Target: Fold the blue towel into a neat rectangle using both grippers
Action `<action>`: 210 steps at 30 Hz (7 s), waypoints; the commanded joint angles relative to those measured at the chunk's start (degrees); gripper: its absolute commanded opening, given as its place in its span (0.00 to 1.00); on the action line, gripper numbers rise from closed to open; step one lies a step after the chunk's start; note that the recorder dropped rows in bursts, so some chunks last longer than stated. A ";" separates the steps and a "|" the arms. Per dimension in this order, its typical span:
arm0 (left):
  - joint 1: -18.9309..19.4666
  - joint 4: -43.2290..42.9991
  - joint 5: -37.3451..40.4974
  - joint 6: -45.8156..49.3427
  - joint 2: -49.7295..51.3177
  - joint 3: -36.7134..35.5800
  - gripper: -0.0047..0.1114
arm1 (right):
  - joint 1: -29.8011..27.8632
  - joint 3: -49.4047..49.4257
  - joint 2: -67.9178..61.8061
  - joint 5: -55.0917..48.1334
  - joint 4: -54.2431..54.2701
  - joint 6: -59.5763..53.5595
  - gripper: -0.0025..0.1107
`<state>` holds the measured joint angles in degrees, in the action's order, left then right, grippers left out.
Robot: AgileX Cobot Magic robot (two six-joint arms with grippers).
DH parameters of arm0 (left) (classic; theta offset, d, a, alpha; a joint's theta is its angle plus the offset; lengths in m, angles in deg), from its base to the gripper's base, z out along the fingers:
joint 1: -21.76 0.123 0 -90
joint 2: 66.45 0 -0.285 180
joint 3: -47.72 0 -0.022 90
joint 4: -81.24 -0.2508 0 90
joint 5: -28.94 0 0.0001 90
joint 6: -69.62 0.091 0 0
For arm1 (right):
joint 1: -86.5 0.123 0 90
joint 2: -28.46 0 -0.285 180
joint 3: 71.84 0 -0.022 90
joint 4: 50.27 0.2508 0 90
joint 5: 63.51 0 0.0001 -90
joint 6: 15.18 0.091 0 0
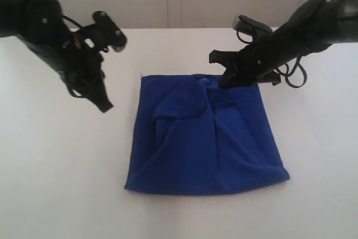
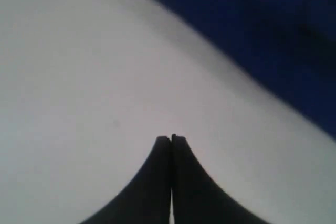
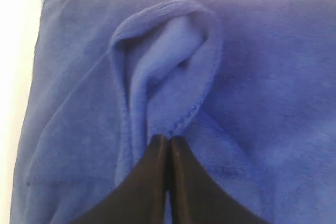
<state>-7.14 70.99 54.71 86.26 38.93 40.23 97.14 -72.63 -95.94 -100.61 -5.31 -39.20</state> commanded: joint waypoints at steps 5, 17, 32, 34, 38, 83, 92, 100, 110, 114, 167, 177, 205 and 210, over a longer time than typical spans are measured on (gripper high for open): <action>-8.74 0.33 -19.32 0.41 9.95 3.59 0.04 | -2.70 -0.21 -0.10 1.15 1.94 3.63 0.02; -12.63 0.33 -34.32 5.96 16.27 3.59 0.48 | -2.70 -0.21 -0.10 1.40 1.58 3.40 0.02; -15.18 0.33 -35.21 0.96 17.78 3.59 0.58 | -2.70 -0.21 -0.10 2.91 1.48 3.30 0.02; -15.18 0.33 -36.09 0.68 18.50 3.59 0.58 | -2.70 -0.21 -0.10 2.91 1.48 3.30 0.02; -15.18 0.33 -41.72 0.52 20.87 3.59 0.57 | -2.70 -0.21 -0.10 2.91 1.48 3.30 0.02; -6.59 20.86 -2.11 2.65 -2.32 3.59 0.04 | -2.70 -0.21 12.76 -7.76 -17.10 -2.94 0.02; -6.71 30.42 7.86 1.34 -9.34 3.59 0.04 | -2.70 0.02 22.46 -21.10 -21.13 -3.17 0.02; -9.24 34.80 17.27 -1.75 -19.63 2.28 0.04 | -2.70 4.08 35.18 -28.73 -20.52 -2.71 0.02; -15.35 35.63 26.61 -3.00 -28.45 0.03 0.04 | -2.70 12.23 54.71 -32.77 -20.13 -2.71 0.02; -15.35 36.77 29.46 -3.84 -32.52 0.03 0.04 | -2.70 15.45 60.85 -32.86 -18.92 -2.71 0.02; -15.23 28.83 13.25 -5.05 -31.92 -8.61 0.04 | -2.70 17.46 63.81 -32.86 -13.54 -13.54 0.02; -15.23 28.83 13.25 -4.93 -31.92 -8.61 0.04 | -2.70 17.46 56.04 -32.86 -1.47 -24.56 0.02; -10.15 18.89 -3.28 -8.46 -23.14 -10.33 0.04 | -2.70 17.46 46.78 -19.36 -22.91 -14.32 0.02; -5.53 21.15 -10.29 -9.02 -18.75 -10.33 0.04 | -2.70 17.46 40.46 -12.14 -23.15 -12.99 0.02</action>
<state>-13.51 90.19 46.27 77.82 18.58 30.09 94.82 -55.31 -53.52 -115.16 -28.40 -53.04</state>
